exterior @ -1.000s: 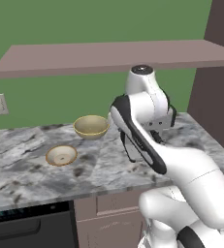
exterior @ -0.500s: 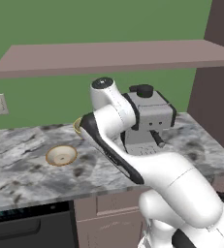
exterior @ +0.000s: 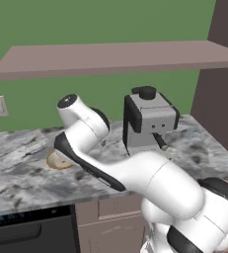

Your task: Pick up the bowls on the counter and stack them on top of one another in the open cabinet. Place the smaller bowl on top of the larger bowl.

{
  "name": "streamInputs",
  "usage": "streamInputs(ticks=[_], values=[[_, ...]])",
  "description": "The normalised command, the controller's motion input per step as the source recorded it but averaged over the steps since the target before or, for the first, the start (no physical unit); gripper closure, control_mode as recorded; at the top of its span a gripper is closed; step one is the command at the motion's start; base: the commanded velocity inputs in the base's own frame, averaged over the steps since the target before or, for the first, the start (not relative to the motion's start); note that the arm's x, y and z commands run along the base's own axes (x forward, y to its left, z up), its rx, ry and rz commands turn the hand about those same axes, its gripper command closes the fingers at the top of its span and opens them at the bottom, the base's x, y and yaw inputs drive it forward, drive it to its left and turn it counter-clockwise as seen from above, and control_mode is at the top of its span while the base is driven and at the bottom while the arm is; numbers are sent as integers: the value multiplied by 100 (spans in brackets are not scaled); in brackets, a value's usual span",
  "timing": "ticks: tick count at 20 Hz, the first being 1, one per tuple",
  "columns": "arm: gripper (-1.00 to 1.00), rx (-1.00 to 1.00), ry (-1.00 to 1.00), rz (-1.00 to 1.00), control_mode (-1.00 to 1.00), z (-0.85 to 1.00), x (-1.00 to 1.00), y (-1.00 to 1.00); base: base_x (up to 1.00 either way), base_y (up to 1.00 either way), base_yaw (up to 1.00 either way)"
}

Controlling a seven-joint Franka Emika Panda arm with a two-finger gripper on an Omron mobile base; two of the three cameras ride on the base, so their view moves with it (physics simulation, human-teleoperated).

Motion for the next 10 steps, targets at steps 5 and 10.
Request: streamInputs(ticks=[5, 10], values=[[-100, -12, 3, 12, -100, -48, 0, 33, 0, 0, 0], [-100, -8, 4, 10, -100, -44, 0, 35, 0, 0, 0]])
